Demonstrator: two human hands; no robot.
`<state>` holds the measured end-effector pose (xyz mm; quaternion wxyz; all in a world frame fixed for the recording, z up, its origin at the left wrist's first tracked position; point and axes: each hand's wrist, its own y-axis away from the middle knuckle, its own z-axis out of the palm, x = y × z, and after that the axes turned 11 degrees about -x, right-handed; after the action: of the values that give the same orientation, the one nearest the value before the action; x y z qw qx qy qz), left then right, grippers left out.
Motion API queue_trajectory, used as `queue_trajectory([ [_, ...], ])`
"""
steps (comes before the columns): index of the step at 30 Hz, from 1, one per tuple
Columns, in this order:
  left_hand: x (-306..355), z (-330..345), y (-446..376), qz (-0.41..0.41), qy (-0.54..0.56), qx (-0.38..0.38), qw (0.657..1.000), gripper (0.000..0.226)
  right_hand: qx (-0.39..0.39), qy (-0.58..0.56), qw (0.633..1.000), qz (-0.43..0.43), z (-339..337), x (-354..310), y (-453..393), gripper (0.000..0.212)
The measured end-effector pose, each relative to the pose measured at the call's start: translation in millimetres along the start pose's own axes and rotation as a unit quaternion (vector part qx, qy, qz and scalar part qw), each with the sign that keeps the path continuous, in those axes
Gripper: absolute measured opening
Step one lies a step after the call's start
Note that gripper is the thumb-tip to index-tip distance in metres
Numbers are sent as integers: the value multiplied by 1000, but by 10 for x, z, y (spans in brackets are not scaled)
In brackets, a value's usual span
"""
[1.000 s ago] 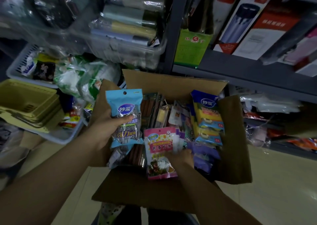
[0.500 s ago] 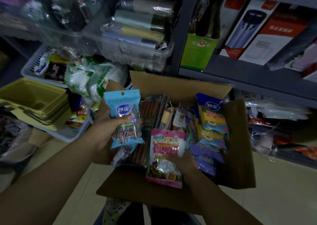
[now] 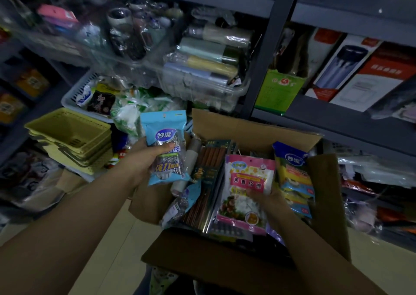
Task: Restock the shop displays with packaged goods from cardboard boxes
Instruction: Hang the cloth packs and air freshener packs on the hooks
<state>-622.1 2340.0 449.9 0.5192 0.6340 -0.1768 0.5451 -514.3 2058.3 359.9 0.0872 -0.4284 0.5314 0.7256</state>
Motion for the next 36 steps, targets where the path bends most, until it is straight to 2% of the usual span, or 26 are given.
queue_trajectory([
  [4,-131,-118,64,-18,-2,-11,1000,21,74,38,996,40,140,170,-204,27],
  [6,-223,-157,107,-27,10,-15,999,22,129,108,985,36,193,171,-210,40],
  [10,-336,-250,160,-31,11,-8,999,33,193,213,956,-54,255,55,-77,87],
  [11,-354,-283,162,-30,13,-4,999,34,214,246,941,-85,293,31,-31,93],
  [13,-370,-335,171,-31,21,0,999,37,235,345,897,-147,395,40,44,87],
  [14,-372,-359,175,-32,23,1,999,39,201,409,871,-181,465,59,61,77],
  [16,-372,-406,201,-33,24,-2,999,41,44,514,823,-238,625,74,34,60],
  [18,-390,-470,247,-39,23,0,999,42,-100,587,757,-270,779,88,-123,64],
  [20,-416,-539,297,-47,25,10,999,42,-144,642,706,-262,902,72,-404,71],
  [22,-437,-593,356,-47,31,23,998,41,-168,676,680,-227,1038,26,-616,62],
  [24,-459,-644,403,-43,31,31,998,40,-191,660,694,-215,1122,1,-739,40],
  [26,-468,-692,430,-38,31,38,998,37,-186,604,747,-207,1149,-69,-746,25],
  [29,-449,-727,435,-37,33,46,998,37,-202,480,837,-165,1113,-379,-582,24],
  [31,-406,-704,401,-37,39,52,997,38,-237,398,875,-142,1073,-711,-368,14],
  [33,-338,-643,341,-30,38,52,997,38,-244,393,870,-169,1021,-1033,-169,9],
  [36,-187,-508,233,-19,20,42,999,27,-212,428,850,-222,945,-1457,20,6],
])
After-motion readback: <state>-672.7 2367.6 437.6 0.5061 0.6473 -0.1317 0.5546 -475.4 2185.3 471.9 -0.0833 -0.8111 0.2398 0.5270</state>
